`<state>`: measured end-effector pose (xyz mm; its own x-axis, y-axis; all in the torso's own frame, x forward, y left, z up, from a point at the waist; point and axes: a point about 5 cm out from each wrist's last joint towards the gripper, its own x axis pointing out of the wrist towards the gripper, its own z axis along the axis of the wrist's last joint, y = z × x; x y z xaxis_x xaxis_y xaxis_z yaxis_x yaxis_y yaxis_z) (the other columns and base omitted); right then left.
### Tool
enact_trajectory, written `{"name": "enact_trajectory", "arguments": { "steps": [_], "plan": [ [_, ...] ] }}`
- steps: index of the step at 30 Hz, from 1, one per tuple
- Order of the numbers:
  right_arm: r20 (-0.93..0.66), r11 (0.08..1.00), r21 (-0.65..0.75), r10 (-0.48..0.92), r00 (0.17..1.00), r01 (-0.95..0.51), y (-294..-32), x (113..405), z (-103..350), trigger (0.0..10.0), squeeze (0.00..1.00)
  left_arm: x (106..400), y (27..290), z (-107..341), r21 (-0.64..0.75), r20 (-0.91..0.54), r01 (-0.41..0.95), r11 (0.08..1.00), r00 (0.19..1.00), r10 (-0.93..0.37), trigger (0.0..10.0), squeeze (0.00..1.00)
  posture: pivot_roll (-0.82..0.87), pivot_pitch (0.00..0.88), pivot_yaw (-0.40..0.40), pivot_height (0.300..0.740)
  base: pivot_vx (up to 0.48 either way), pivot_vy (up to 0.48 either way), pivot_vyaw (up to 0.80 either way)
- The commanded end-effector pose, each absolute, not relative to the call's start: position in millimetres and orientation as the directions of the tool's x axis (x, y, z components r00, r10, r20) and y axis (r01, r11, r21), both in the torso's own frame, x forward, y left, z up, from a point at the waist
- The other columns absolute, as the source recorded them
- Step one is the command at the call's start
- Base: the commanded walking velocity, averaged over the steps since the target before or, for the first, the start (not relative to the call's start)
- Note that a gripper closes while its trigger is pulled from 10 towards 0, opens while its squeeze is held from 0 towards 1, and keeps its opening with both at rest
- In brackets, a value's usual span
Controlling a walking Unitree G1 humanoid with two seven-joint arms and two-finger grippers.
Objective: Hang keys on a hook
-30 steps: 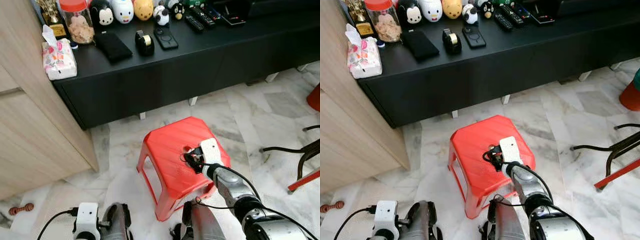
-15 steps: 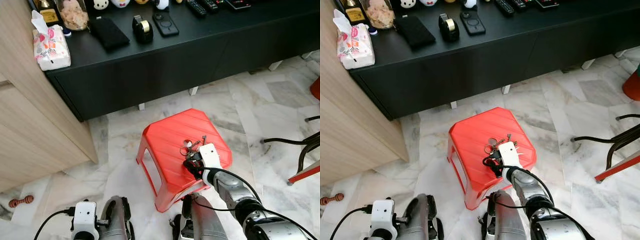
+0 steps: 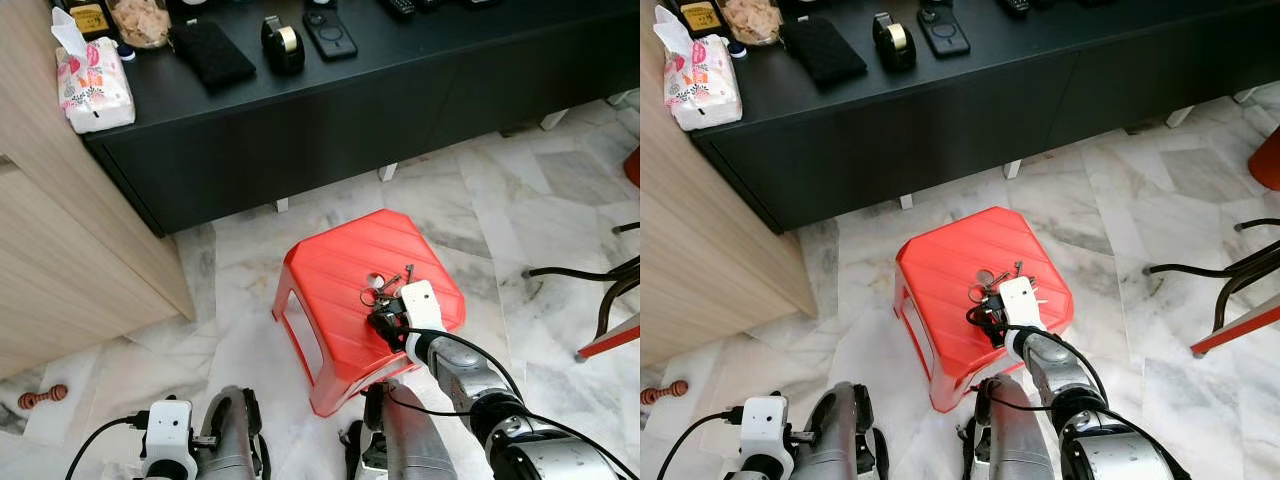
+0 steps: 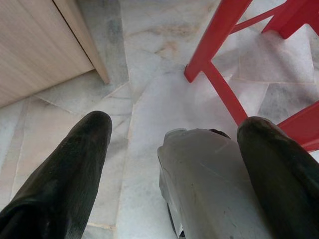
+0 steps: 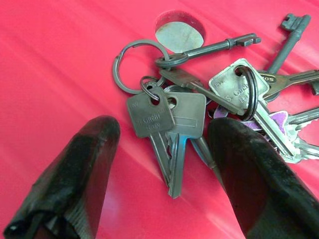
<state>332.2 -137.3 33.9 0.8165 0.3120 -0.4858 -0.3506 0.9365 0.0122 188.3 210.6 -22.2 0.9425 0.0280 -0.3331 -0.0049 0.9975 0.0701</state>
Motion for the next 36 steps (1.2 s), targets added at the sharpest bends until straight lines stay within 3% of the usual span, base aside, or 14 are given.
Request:
{"name": "enact_trajectory", "arguments": {
  "steps": [1, 2, 3, 4, 5, 22, 36],
  "plan": [
    [-0.543, 0.944, 0.008, 0.281, 0.791, -0.329, -144.9, 323.2, 21.6, 10.0, 0.00, 153.4, 193.4, -51.4, 0.022, -0.500, 0.041, 0.999, 0.865, -0.025, 10.0, 0.00, 0.14, 0.374, -0.102, 0.620, 0.000, 0.000, 0.00],
    [-0.545, 0.944, 0.010, 0.282, 0.790, -0.330, -145.1, 322.5, 20.9, 10.0, 0.00, 152.8, 192.6, -51.7, 0.021, -0.503, 0.042, 0.999, 0.864, -0.026, 10.0, 0.00, 0.14, 0.375, -0.102, 0.620, 0.000, 0.000, 0.00],
    [-0.546, 0.944, 0.012, 0.283, 0.788, -0.330, -145.0, 322.0, 20.3, 9.0, 0.00, 152.6, 192.3, -51.8, 0.020, -0.504, 0.043, 0.999, 0.864, -0.026, 10.0, 0.00, 0.14, 0.375, -0.102, 0.620, 0.000, 0.000, 0.00],
    [-0.551, 0.943, 0.012, 0.285, 0.785, -0.333, -144.9, 321.2, 19.4, 2.7, 0.00, 152.4, 192.1, -51.8, 0.020, -0.504, 0.043, 0.999, 0.863, -0.027, 10.0, 0.00, 0.14, 0.375, -0.102, 0.620, 0.000, 0.000, 0.00],
    [-0.555, 0.942, 0.012, 0.286, 0.782, -0.336, -144.9, 320.5, 18.5, 0.0, 0.00, 152.3, 192.0, -51.9, 0.019, -0.505, 0.043, 0.999, 0.863, -0.027, 10.0, 0.00, 0.14, 0.377, -0.102, 0.620, 0.000, 0.000, 0.00],
    [-0.567, 0.932, 0.028, 0.312, 0.762, -0.360, -142.5, 315.1, 13.1, 0.0, 0.00, 154.1, 188.3, -51.8, 0.009, -0.509, 0.051, 0.999, 0.860, -0.039, 10.0, 0.00, 0.14, 0.374, -0.102, 0.620, 0.000, 0.000, 0.00],
    [-0.455, 0.943, 0.028, 0.307, 0.836, -0.331, -143.4, 320.7, 23.3, 0.0, 0.00, 166.7, 188.6, -53.2, 0.016, -0.514, 0.048, 0.999, 0.857, -0.033, 10.0, 0.00, 0.13, 0.331, -0.102, 0.620, 0.000, 0.000, 0.00]
  ]
}}
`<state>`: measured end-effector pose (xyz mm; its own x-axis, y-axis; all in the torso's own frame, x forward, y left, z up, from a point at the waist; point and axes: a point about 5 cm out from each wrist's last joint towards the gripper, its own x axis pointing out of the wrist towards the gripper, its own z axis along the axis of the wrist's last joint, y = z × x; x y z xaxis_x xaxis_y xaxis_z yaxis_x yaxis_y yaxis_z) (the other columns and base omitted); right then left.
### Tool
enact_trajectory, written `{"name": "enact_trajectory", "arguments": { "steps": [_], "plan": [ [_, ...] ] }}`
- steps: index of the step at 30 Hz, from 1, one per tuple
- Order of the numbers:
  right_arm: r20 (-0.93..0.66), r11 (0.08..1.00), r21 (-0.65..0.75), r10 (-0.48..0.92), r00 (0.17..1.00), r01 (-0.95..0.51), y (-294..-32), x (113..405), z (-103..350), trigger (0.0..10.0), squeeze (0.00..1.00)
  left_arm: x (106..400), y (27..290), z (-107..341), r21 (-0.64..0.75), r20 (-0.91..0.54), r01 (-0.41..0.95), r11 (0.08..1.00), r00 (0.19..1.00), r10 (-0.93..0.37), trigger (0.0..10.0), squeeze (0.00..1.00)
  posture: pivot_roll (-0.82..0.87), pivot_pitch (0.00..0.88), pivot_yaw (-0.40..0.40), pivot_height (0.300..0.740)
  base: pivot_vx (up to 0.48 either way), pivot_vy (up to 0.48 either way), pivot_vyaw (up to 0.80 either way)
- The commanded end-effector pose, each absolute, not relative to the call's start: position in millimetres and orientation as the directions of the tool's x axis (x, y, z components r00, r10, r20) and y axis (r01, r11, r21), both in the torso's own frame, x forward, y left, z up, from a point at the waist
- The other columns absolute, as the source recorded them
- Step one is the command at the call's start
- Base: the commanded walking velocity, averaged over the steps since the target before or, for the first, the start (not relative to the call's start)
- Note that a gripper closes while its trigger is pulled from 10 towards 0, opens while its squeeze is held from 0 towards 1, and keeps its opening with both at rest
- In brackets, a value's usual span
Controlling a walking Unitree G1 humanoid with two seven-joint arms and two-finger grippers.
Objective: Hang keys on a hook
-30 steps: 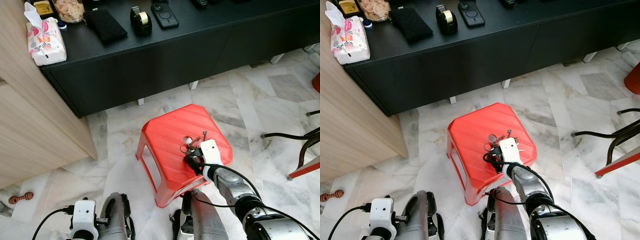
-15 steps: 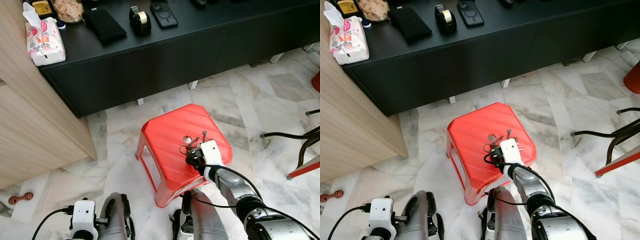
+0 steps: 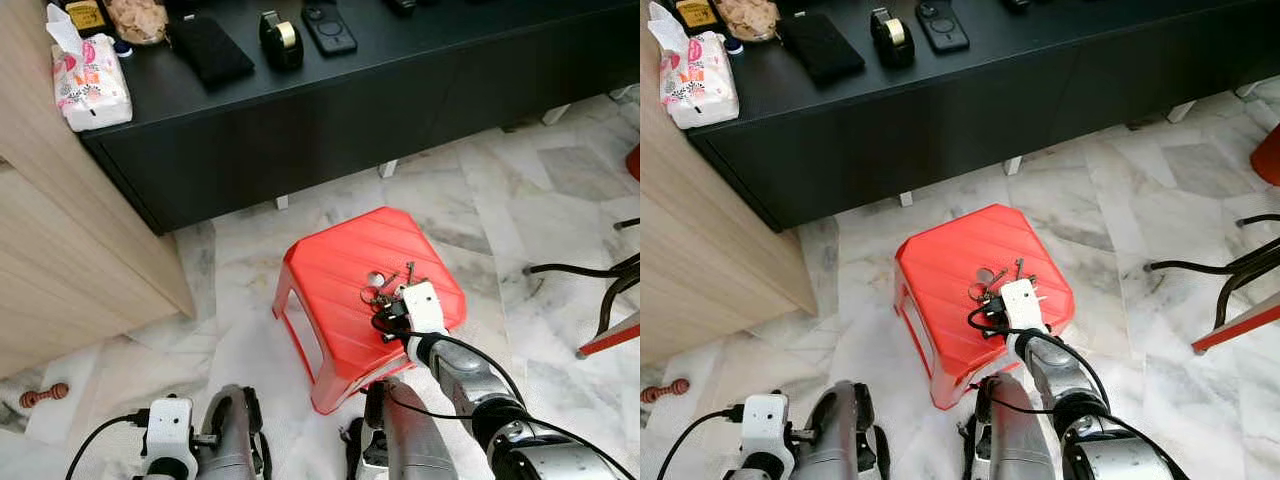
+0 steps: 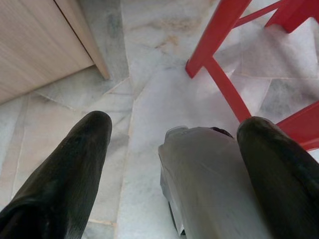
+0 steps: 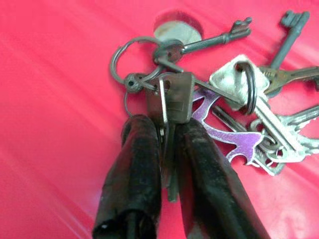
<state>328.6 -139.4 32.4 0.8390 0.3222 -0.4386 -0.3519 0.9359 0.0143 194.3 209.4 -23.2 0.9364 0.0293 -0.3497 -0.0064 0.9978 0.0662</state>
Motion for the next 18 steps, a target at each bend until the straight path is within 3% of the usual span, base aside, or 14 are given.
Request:
{"name": "enact_trajectory", "arguments": {
  "steps": [1, 18],
  "plan": [
    [-0.455, 0.943, 0.028, 0.307, 0.836, -0.331, -143.4, 320.7, 23.3, 0.0, 0.00, 166.7, 188.6, -53.2, 0.016, -0.514, 0.048, 0.999, 0.857, -0.033, 10.0, 0.00, 0.13, 0.331, -0.102, 0.620, 0.000, 0.000, 0.00],
    [-0.198, 0.951, 0.123, 0.305, 0.931, -0.285, -152.0, 317.8, 38.6, 0.0, 0.00, 207.1, 197.5, -50.9, 0.043, -0.534, 0.018, 0.999, 0.845, 0.008, 10.0, 0.00, 0.11, 0.161, -0.084, 0.620, 0.000, 0.000, 0.00]
  ]
}}
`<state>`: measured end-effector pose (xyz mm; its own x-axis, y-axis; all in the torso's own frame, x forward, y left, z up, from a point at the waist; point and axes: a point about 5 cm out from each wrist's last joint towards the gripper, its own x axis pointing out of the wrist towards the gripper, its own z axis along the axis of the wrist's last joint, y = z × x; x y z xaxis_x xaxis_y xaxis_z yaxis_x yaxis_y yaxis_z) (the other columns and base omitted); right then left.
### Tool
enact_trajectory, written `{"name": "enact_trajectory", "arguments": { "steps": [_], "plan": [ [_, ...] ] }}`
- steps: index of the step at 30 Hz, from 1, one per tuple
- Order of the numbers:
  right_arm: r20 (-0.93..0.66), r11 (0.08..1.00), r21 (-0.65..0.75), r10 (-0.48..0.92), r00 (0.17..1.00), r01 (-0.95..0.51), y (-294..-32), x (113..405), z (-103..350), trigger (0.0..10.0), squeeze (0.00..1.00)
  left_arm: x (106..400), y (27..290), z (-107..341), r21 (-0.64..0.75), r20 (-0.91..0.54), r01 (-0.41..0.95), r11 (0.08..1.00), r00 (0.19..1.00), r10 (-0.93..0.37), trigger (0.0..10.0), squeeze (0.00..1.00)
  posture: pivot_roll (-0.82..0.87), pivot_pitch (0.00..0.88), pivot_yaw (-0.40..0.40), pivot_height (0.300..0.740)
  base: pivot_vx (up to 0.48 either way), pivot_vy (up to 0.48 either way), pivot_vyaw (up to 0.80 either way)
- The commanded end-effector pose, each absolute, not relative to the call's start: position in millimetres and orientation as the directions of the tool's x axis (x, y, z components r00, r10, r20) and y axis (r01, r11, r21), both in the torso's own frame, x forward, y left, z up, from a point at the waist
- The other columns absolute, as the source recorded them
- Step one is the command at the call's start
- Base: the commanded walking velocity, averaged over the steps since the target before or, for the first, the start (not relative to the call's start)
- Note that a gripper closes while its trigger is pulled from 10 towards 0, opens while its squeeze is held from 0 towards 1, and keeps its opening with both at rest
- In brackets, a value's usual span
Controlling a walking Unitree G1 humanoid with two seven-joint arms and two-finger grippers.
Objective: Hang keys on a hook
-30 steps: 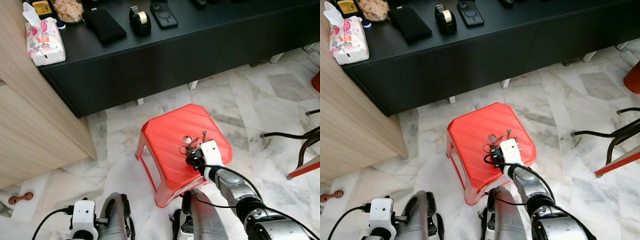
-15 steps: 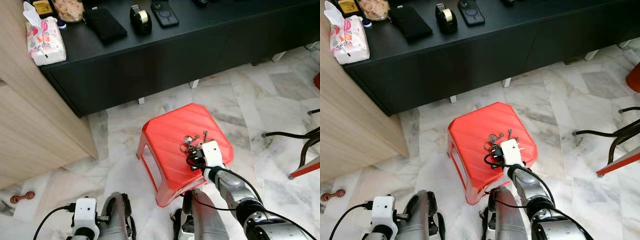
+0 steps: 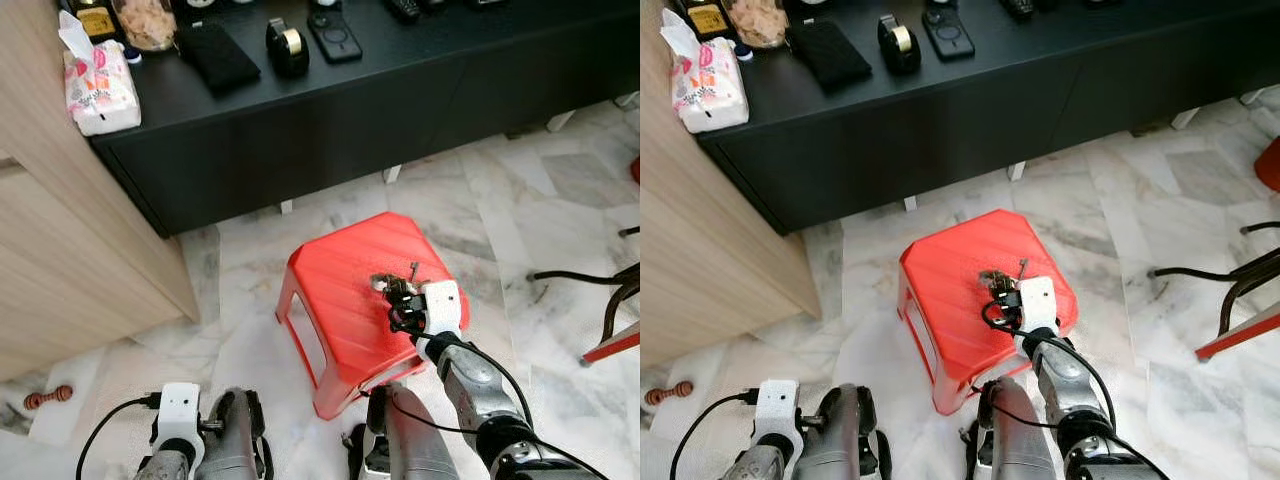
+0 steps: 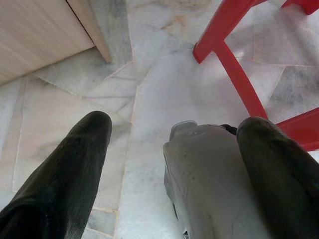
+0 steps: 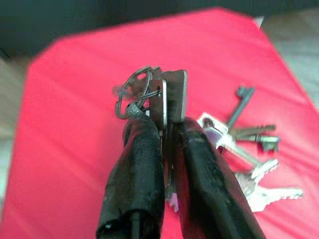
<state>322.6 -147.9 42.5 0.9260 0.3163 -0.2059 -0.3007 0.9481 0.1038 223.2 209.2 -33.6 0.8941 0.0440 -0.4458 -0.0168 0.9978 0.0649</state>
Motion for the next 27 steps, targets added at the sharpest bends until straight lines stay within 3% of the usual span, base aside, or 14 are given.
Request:
{"name": "enact_trajectory", "arguments": {
  "steps": [1, 8, 9, 10, 11, 27],
  "plan": [
    [-0.184, 0.951, 0.124, 0.303, 0.935, -0.284, -153.3, 316.8, 39.2, 0.0, 0.00, 209.3, 197.8, -50.1, 0.044, -0.533, 0.019, 0.999, 0.846, 0.008, 10.0, 0.00, 0.10, 0.152, -0.081, 0.620, 0.000, 0.000, 0.00],
    [-0.116, 0.958, 0.132, 0.268, 0.956, -0.253, -161.2, 313.7, 44.4, 0.1, 0.00, 222.8, 199.4, -45.7, 0.048, -0.532, 0.014, 0.999, 0.847, 0.014, 10.0, 0.00, 0.09, 0.110, -0.071, 0.620, 0.000, 0.000, 0.00],
    [-0.098, 0.959, 0.137, 0.264, 0.960, -0.250, -161.7, 313.5, 46.4, 0.6, 0.00, 224.7, 199.8, -45.0, 0.049, -0.532, 0.012, 0.999, 0.847, 0.016, 10.0, 0.00, 0.08, 0.104, -0.069, 0.620, 0.000, 0.000, 0.00],
    [-0.088, 0.959, 0.137, 0.260, 0.962, -0.246, -162.3, 313.0, 47.5, 9.1, 0.00, 225.5, 200.1, -44.7, 0.050, -0.531, 0.010, 0.999, 0.847, 0.018, 10.0, 0.00, 0.08, 0.101, -0.068, 0.620, 0.000, 0.000, 0.00],
    [-0.066, 0.961, 0.136, 0.250, 0.966, -0.240, -163.5, 311.6, 49.7, 10.0, 0.00, 226.6, 200.7, -44.3, 0.050, -0.531, 0.007, 0.999, 0.847, 0.021, 10.0, 0.00, 0.08, 0.098, -0.067, 0.620, 0.000, 0.000, 0.00],
    [-0.046, 0.977, 0.141, 0.169, 0.985, -0.161, -166.6, 302.3, 51.4, 10.0, 0.00, 218.5, 207.8, -51.5, -0.018, -0.568, -0.101, 0.995, 0.820, 0.073, 10.0, 0.00, 0.09, 0.091, -0.061, 0.620, 0.000, 0.000, 0.00]
  ]
}}
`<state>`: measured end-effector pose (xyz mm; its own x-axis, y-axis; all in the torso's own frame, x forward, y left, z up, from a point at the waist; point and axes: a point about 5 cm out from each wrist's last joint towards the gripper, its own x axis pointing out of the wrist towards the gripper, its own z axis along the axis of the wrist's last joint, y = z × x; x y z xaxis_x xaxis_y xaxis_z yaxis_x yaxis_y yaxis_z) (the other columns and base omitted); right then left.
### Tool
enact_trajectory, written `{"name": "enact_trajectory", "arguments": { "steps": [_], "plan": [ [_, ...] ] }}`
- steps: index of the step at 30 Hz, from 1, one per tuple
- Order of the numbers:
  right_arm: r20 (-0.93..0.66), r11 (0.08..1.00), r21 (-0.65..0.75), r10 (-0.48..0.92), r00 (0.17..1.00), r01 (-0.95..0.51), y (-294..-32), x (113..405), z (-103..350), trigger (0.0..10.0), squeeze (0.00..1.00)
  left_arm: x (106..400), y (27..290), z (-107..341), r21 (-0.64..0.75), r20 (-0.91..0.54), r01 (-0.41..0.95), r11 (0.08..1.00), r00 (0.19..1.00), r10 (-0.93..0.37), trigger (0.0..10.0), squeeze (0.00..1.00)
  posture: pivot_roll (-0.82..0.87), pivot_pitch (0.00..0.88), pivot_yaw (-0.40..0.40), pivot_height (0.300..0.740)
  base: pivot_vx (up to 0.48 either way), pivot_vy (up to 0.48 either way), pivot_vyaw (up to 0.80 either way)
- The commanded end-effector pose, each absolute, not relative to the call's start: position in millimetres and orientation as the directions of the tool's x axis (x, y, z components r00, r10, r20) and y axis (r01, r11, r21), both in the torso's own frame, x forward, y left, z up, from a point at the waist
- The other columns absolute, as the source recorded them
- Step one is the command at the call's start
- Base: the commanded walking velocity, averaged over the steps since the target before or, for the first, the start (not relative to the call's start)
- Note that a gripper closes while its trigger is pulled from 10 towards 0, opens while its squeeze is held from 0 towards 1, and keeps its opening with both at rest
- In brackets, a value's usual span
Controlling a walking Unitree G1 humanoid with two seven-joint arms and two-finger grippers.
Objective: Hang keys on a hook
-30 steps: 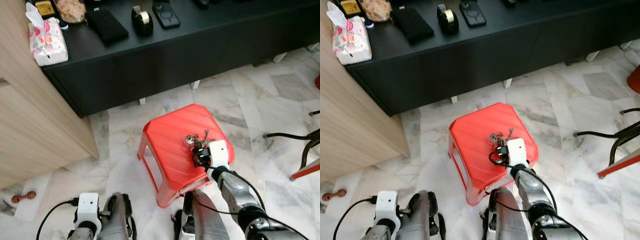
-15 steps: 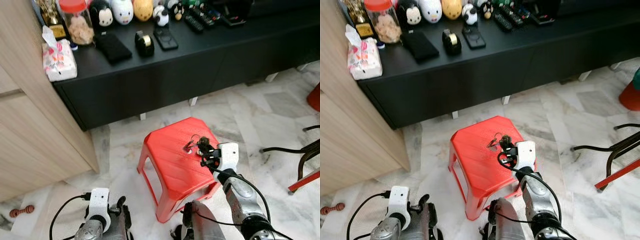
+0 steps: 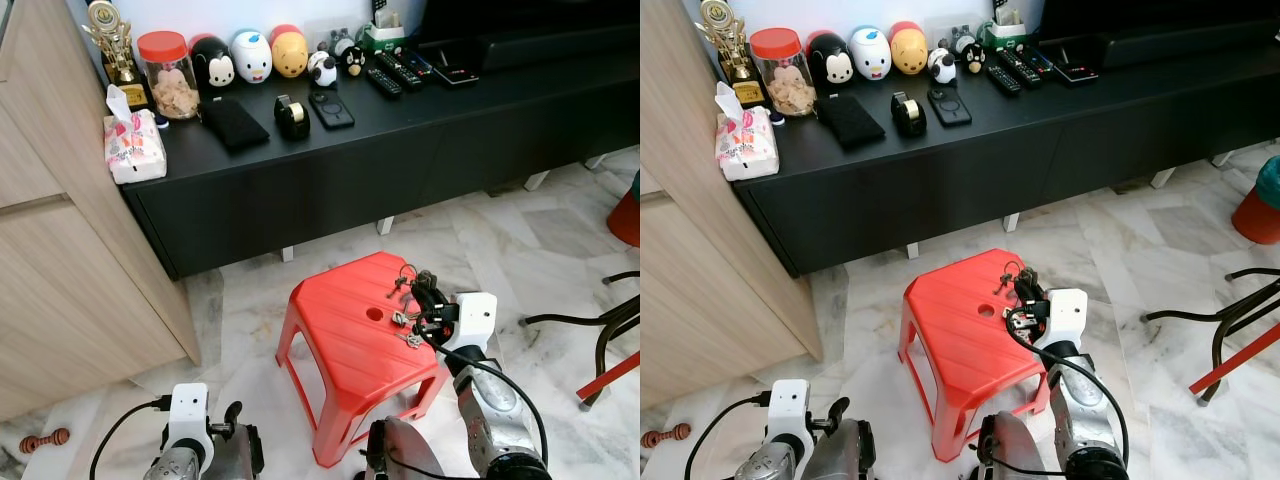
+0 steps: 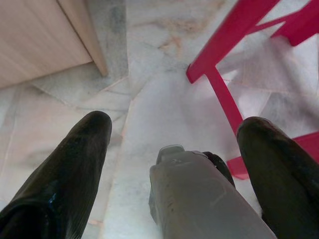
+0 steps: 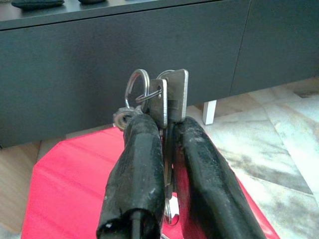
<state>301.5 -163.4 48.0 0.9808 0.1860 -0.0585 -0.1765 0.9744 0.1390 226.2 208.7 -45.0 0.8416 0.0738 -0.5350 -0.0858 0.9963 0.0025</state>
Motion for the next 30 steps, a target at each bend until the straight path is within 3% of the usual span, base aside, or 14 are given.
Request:
{"name": "enact_trajectory", "arguments": {
  "steps": [1, 22, 30],
  "plan": [
    [-0.046, 0.977, 0.143, 0.168, 0.985, -0.160, -166.3, 302.8, 51.9, 10.0, 0.00, 218.6, 208.0, -51.3, -0.022, -0.566, -0.105, 0.994, 0.821, 0.074, 10.0, 0.00, 0.09, 0.089, -0.062, 0.620, 0.000, 0.000, 0.00],
    [-0.064, 0.981, 0.159, 0.121, 0.991, -0.110, -165.0, 303.1, 51.5, 10.0, 0.00, 217.3, 207.5, -51.9, -0.035, -0.562, -0.100, 0.994, 0.825, 0.063, 10.0, 0.00, 0.09, 0.052, -0.058, 0.620, -0.344, 0.000, 0.00],
    [-0.064, 0.984, 0.152, 0.105, 0.992, -0.094, -165.4, 305.0, 53.2, 10.0, 0.00, 218.0, 206.1, -51.6, -0.029, -0.560, -0.096, 0.995, 0.826, 0.064, 10.0, 0.00, 0.09, 0.045, -0.056, 0.620, 0.000, 0.000, 0.00]
  ]
}}
